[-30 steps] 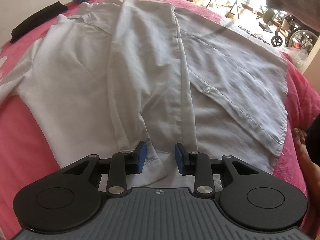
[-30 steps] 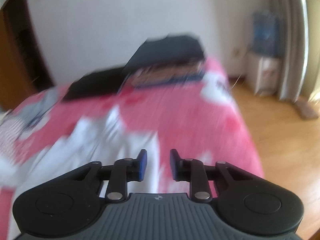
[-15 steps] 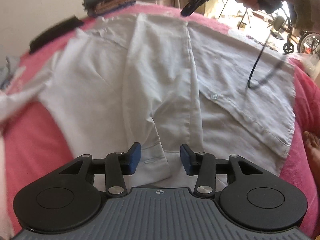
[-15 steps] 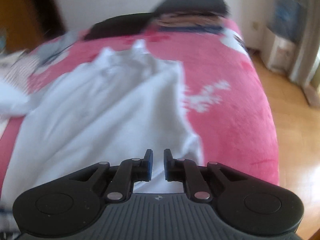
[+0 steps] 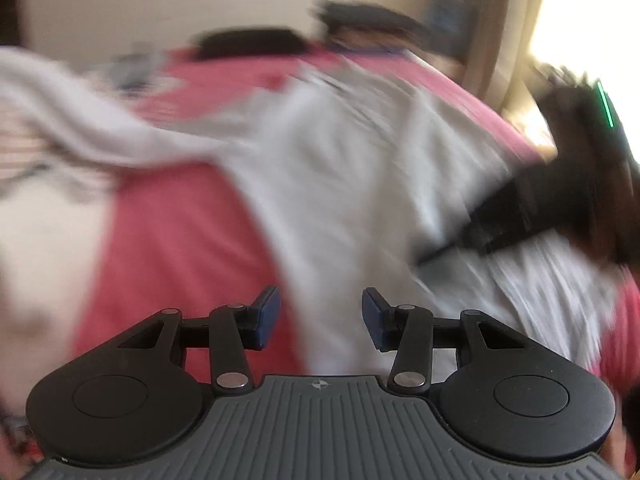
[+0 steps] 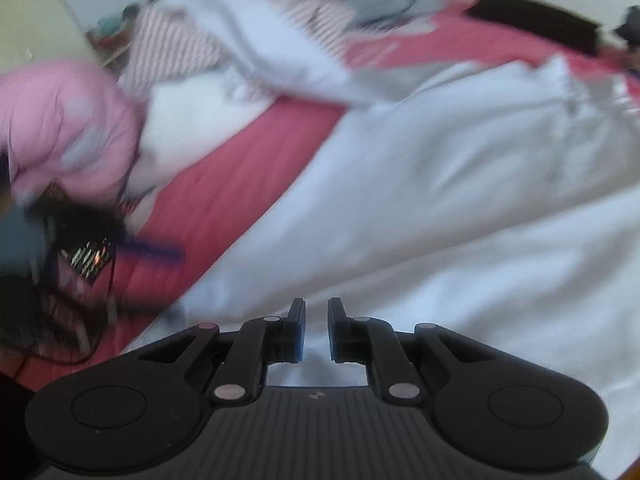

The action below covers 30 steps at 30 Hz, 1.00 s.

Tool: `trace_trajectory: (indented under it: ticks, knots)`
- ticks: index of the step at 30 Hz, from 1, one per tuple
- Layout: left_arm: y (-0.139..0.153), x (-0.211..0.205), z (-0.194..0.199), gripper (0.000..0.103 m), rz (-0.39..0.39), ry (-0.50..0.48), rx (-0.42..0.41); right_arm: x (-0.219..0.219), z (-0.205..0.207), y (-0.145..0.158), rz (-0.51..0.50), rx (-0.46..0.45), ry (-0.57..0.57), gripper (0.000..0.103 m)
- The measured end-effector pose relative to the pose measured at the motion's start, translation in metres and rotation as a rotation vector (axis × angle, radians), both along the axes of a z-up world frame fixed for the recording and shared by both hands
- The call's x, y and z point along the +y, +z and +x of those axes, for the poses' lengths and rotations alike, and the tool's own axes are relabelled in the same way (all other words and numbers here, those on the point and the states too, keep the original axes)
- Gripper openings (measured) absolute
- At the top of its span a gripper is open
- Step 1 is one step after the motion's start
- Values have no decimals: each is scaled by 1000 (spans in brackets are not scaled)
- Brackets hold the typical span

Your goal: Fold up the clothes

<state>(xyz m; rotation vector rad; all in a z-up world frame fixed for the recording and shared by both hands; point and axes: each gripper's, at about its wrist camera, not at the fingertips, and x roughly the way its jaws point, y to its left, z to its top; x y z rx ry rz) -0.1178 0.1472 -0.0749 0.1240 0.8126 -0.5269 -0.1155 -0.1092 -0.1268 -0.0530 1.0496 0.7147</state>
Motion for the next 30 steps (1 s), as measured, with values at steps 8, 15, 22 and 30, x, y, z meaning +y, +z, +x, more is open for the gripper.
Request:
trace_trajectory:
  ticks: [8, 15, 22, 30]
  knots:
    - [97, 113, 86, 47, -182, 620, -168, 13, 0, -23, -26, 58, -35, 13]
    - [142, 184, 130, 62, -479, 940, -208, -4, -2, -21, 34, 129, -94, 13]
    - [122, 208, 181, 58, -477, 1043, -109, -3, -7, -17, 57, 135, -95, 14]
    - [131, 202, 180, 0, -439, 957, -222, -7, -11, -15, 74, 157, -122, 14]
